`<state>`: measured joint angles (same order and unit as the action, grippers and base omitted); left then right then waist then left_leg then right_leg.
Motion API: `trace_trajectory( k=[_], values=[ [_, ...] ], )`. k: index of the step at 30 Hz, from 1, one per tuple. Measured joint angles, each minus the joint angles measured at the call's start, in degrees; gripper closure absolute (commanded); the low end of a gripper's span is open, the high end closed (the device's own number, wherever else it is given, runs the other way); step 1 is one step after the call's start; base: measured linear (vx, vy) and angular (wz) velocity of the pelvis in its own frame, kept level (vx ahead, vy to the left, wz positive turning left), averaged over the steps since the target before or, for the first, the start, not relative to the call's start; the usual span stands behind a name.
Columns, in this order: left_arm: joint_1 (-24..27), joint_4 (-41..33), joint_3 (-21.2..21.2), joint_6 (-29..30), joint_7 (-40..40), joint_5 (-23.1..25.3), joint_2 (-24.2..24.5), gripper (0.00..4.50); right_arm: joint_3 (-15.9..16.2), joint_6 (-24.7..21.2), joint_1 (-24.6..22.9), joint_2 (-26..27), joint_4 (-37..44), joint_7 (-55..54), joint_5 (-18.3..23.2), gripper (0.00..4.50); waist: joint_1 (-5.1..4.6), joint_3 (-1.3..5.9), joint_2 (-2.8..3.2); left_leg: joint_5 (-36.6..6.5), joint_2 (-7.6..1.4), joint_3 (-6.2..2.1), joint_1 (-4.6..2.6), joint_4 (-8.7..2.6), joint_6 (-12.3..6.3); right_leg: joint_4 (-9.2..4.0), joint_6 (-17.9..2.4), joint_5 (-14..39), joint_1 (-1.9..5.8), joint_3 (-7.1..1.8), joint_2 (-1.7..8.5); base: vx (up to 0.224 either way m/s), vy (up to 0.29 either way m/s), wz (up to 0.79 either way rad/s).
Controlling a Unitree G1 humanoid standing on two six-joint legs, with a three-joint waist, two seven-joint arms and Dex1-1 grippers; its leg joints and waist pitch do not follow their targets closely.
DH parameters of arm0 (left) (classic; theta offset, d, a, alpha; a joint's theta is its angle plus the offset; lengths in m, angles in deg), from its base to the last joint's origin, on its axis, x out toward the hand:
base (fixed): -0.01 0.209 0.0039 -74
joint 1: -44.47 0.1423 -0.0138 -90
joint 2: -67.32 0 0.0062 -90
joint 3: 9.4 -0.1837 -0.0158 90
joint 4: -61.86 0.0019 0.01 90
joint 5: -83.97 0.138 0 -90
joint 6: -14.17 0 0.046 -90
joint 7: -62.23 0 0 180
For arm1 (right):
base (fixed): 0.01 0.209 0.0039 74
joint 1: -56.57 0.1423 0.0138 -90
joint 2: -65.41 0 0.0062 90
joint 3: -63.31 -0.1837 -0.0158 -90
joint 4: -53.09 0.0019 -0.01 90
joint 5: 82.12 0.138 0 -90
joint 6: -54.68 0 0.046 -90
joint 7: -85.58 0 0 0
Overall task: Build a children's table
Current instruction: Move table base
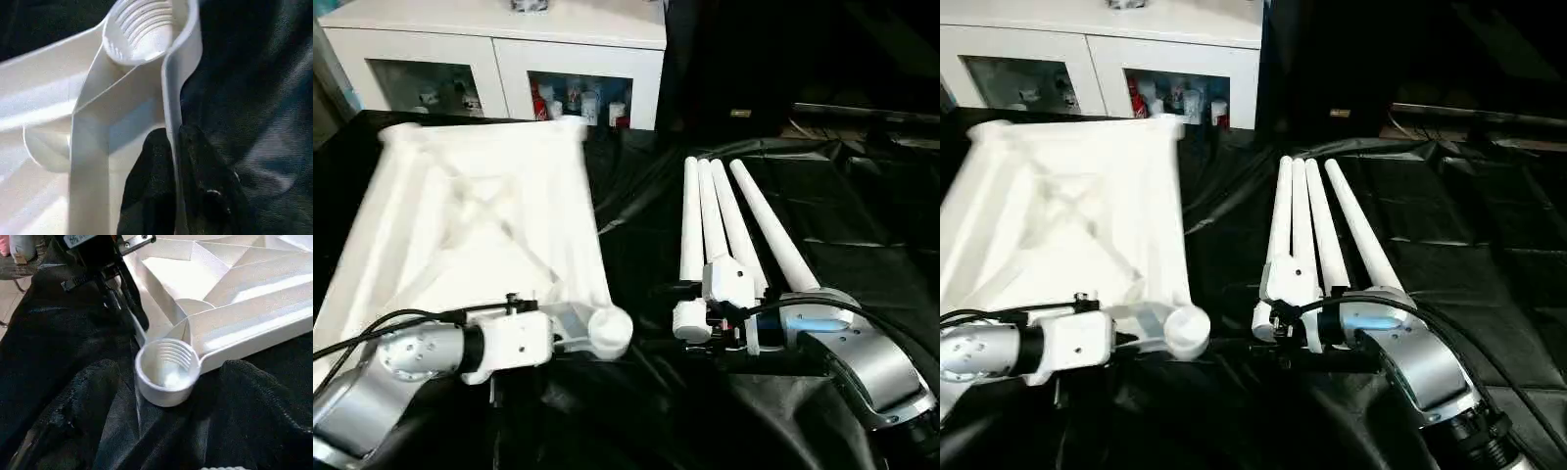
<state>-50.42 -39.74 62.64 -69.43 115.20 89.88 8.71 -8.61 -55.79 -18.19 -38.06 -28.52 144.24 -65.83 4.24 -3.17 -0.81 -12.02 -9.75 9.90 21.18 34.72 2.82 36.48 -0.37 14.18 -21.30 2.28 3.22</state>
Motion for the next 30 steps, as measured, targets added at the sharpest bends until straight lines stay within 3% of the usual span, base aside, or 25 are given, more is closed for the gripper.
trace_trajectory(
  k=[13, 18, 19, 24, 30],
  values=[
    [-1.8, 6.0, 0.1, -6.9, -1.1, 1.0, -0.7, 4.47, 0.4, 0.1, -0.1, 0.6, 0.0, -0.8, -0.4, 0.75, 0.75, -0.08, 0.14, 0.0, -0.01, 0.00, -0.08, -0.10, 0.06, 0.10, 0.0, 0.0, -0.01, 0.03, 0.00, 0.000, 0.000, 0.00],
    [-2.7, 9.5, 1.6, -7.7, -1.5, 0.5, -0.6, 4.47, 0.4, 0.9, -0.2, 0.6, 0.0, -1.1, -0.5, 0.75, 0.50, -0.08, 0.16, 0.1, -0.02, 0.00, -0.17, -0.11, 0.13, 0.23, 0.0, 0.0, -0.01, 0.02, 0.00, 0.000, 0.000, 0.00],
    [-2.7, 10.0, 2.0, -7.4, -1.4, 0.1, -0.6, 3.91, 0.4, 1.2, -0.4, 0.6, 0.0, -1.2, -0.6, 0.75, 0.43, -0.08, 0.17, 0.1, -0.02, 0.00, -0.18, -0.12, 0.16, 0.23, 0.0, 0.0, -0.02, 0.02, 0.00, 0.000, 0.000, 0.00],
    [-2.5, 10.4, 3.9, -7.3, 0.2, -1.9, 0.9, 3.58, 0.2, 1.3, -1.2, 0.8, 0.4, -1.5, -0.6, 0.75, 0.41, -0.09, 0.19, 0.1, -0.03, 0.01, -0.11, -0.12, 0.18, 0.21, 0.0, 0.0, -0.09, 0.02, -0.01, 0.000, 0.000, 0.00],
    [-0.1, 5.9, 7.5, -4.4, 4.0, -9.2, 1.1, 3.14, -2.2, -0.4, -1.4, 2.0, 2.3, -2.2, 2.7, 0.75, 0.80, -0.10, 0.19, 0.1, -0.04, 0.09, -0.11, -0.12, 0.17, 0.17, -0.1, 0.0, -0.08, 0.00, 0.00, 0.000, 0.000, 0.00]
  ],
)
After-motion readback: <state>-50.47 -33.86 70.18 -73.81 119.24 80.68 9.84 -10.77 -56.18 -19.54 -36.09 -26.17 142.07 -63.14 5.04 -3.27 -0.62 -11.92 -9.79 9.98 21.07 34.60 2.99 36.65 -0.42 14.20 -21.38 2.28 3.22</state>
